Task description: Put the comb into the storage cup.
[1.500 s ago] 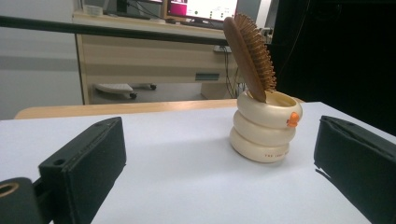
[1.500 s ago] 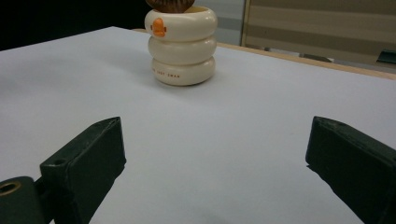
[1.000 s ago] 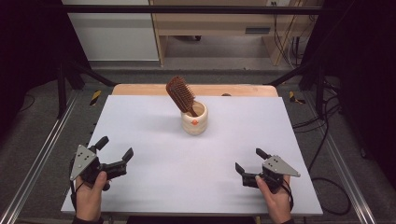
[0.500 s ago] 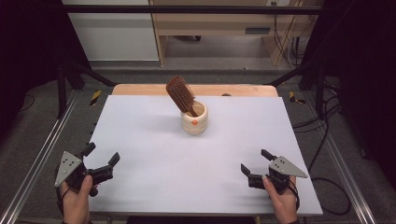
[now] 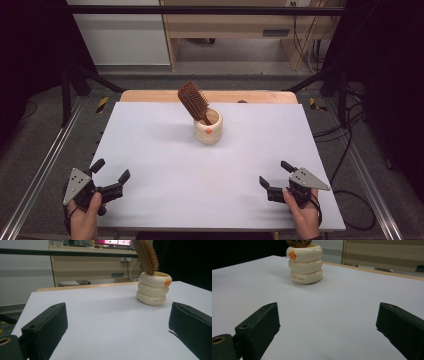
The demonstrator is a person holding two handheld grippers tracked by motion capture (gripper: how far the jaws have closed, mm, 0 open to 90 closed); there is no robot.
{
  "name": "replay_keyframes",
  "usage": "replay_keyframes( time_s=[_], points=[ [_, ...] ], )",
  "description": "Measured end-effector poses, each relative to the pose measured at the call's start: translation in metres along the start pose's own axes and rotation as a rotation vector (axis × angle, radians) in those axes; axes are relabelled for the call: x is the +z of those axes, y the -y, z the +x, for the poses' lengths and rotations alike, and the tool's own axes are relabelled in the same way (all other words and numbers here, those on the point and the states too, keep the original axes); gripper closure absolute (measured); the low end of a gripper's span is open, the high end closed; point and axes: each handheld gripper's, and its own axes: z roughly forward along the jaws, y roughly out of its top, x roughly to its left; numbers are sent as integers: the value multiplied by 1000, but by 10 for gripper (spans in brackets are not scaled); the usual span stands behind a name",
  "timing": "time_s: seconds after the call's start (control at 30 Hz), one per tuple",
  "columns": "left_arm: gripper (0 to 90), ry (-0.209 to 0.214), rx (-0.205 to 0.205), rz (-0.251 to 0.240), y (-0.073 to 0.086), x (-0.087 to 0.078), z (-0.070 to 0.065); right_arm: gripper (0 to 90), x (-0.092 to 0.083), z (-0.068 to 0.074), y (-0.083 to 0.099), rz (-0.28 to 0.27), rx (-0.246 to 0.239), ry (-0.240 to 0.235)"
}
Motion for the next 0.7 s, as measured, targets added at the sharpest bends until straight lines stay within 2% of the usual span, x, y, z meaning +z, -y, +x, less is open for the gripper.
replay_keyframes(
  time_s=[0.23,0.3,0.43,0.7],
  points=[
    [20,39,6,4,4,0,-3,50,0,0,1,0,1,-8],
    [22,37,7,1,5,-1,-3,50,1,0,2,0,0,-11],
    [22,58,-4,-6,8,-2,-4,50,1,0,2,-4,1,-18],
    [21,101,4,-14,11,1,-15,50,3,2,4,-10,-10,-39]
  ],
)
